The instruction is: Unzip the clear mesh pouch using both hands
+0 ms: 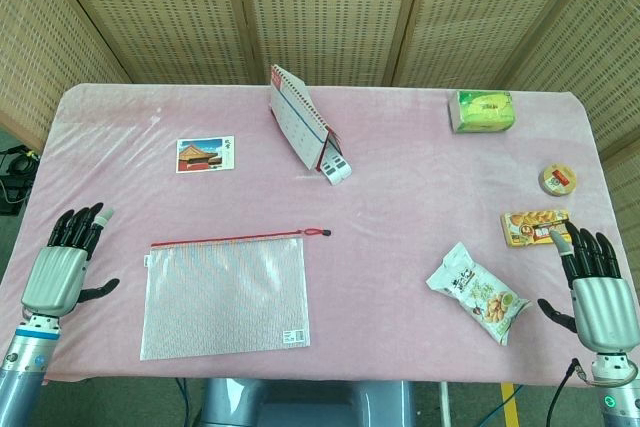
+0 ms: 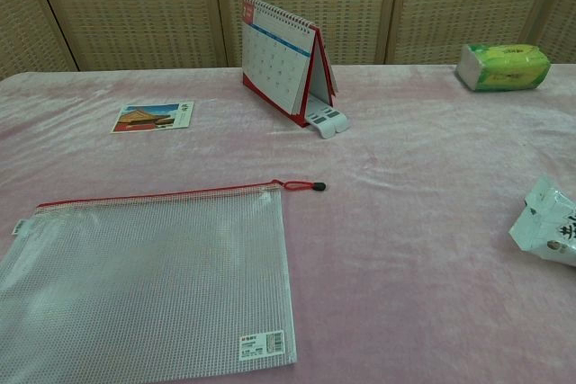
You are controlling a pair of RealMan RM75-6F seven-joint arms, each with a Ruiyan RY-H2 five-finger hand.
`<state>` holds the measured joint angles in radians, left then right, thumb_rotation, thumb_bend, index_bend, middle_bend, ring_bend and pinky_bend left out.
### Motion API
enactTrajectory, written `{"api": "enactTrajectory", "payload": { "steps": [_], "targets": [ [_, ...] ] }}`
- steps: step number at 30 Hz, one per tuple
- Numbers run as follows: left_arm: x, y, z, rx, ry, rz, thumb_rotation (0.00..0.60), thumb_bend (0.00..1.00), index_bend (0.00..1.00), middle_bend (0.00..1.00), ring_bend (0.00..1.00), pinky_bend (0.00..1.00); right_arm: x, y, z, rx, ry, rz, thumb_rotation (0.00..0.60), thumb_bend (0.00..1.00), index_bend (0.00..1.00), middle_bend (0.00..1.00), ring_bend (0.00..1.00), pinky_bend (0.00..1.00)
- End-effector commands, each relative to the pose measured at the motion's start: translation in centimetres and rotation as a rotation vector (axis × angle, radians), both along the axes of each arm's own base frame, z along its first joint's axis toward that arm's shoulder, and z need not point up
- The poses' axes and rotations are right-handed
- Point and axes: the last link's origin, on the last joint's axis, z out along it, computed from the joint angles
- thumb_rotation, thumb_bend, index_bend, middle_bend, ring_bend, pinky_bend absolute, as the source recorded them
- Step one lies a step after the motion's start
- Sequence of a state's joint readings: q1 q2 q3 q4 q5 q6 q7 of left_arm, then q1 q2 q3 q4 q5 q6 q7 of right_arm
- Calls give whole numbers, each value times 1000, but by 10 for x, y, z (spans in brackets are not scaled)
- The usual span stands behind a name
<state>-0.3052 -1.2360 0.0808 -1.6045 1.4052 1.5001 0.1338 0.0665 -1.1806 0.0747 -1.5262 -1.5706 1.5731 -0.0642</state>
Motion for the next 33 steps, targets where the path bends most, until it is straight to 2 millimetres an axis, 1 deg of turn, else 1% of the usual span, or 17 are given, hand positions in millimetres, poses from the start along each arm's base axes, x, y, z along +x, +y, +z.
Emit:
{"api": "enactTrajectory", "payload": {
  "steps": [1,4,8,9,10,11,12,13,14,15,16,17,19,21,25,29,33],
  "targets": [
    [0,0,0,-6,4,5,600,0,0,0,0,0,0,0,0,4,-2,-3,600,0,92,0,0,0],
    [2,1,-2,-18,5,3,600,0,0,0,0,0,1,1,2,3,-7,-3,600,0,92,0,0,0],
    [17,14,-10,-68,-1,-24,600,0,0,0,0,0,1,2,2,5,-14,-3,600,0,92,0,0,0],
    [27,23,-13,-92,11,-50,600,0,0,0,0,0,1,1,3,6,-16,-3,600,0,92,0,0,0],
    [43,35,-17,-103,23,-99,600,0,0,26,22,26,1,1,3,6,-20,-3,600,0,92,0,0,0],
    [60,48,-22,-113,31,-142,600,0,0,82,88,98,2,0,3,5,-23,-2,600,0,92,0,0,0],
    [73,56,-27,-124,25,-174,600,0,0,216,249,289,2,0,4,3,-26,-2,600,0,92,0,0,0],
    [85,64,-34,-141,13,-197,600,0,0,391,449,527,2,-1,4,1,-28,-1,600,0,92,0,0,0],
    [100,74,-43,-152,11,-235,600,0,0,506,577,685,2,-1,4,1,-28,0,600,0,92,0,0,0],
    [109,80,-50,-160,14,-254,600,0,0,644,711,851,3,-1,4,1,-29,1,600,0,92,0,0,0],
    [119,86,-59,-169,17,-270,600,0,8,747,798,940,3,-1,4,3,-29,0,600,0,92,0,0,0],
    [132,93,-69,-182,17,-287,600,0,26,801,842,977,2,-1,3,6,-28,-2,600,0,92,0,0,0],
    [150,101,-85,-217,24,-301,600,0,105,886,910,1000,0,-2,2,13,-23,-6,600,0,93,0,0,0],
    [171,109,-103,-277,35,-302,600,0,143,900,919,1000,-3,-3,1,19,-23,-12,600,0,94,0,0,0],
    [200,121,-132,-354,64,-292,600,5,189,900,919,1000,-8,-6,2,12,-20,-30,600,0,98,0,0,0],
    [224,133,-162,-402,86,-267,600,111,282,900,919,1000,-11,-10,5,2,-23,-45,600,0,98,0,0,0],
    [239,140,-182,-421,90,-239,600,200,340,903,920,1000,-13,-11,6,-5,-27,-55,600,0,98,0,0,0]
  ]
}}
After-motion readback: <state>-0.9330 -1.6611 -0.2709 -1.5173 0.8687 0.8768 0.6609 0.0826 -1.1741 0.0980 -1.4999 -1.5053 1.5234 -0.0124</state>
